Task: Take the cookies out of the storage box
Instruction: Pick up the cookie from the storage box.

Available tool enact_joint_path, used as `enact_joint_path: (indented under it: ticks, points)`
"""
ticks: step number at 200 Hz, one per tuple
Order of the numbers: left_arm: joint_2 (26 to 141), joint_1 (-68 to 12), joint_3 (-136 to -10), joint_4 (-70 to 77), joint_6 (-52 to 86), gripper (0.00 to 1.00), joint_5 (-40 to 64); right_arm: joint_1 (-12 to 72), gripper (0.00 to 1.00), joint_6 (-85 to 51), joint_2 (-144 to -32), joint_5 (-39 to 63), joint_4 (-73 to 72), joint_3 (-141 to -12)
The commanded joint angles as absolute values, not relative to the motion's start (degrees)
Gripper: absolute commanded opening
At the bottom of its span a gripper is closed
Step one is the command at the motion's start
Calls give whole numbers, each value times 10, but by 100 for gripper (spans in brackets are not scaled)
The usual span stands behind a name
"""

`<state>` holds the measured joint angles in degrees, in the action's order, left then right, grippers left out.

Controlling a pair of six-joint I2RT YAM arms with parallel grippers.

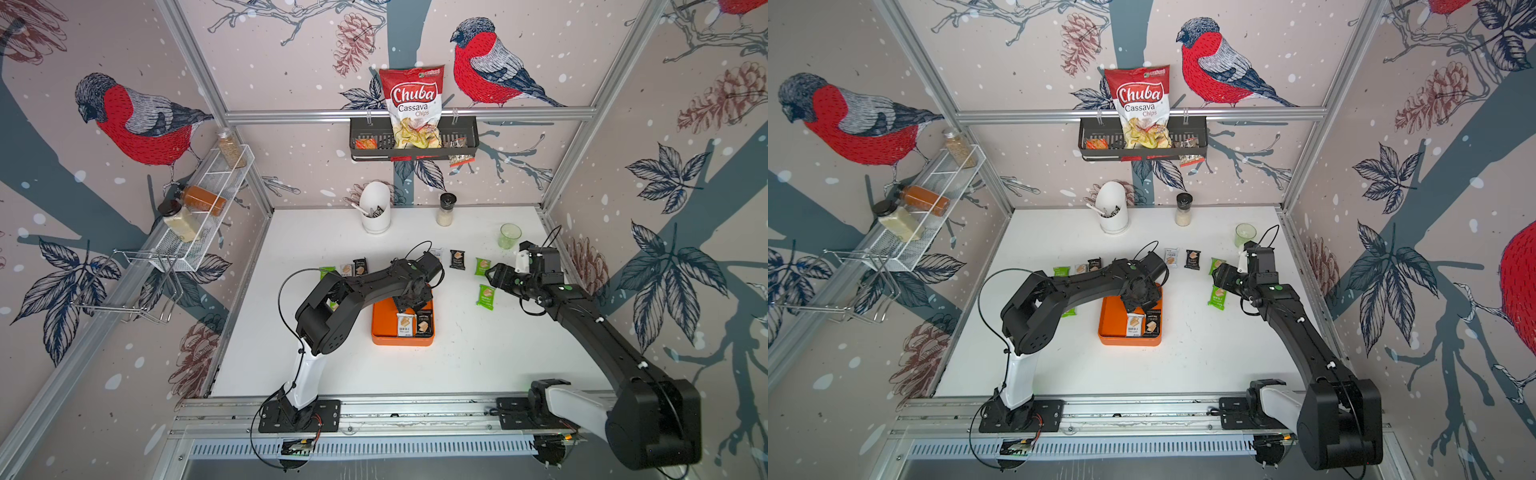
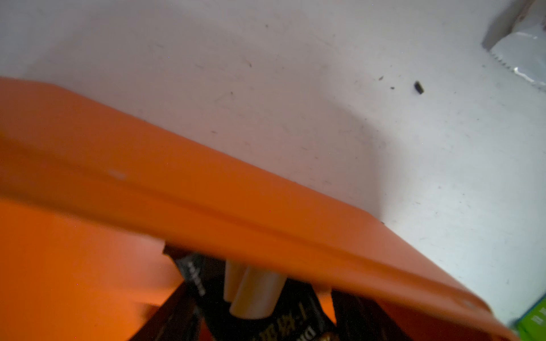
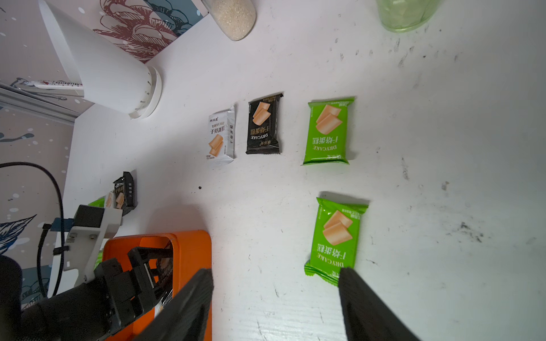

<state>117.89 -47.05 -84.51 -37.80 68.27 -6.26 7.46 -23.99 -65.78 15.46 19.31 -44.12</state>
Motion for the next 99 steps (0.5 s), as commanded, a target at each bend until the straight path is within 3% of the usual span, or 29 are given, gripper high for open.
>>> enact_joint_path:
  ticks: [1,60,99]
  points:
    - [1185,-464,-843,-403,671,71,-79,74,73,-236,-661,154,183,-443]
    - [1199,-459,-839,-382,670,65,-66,73,73,-235,-662,152,184,-443]
    - [1193,-459,-836,-374,669,49,-67,73,73,-235,-664,151,185,-445]
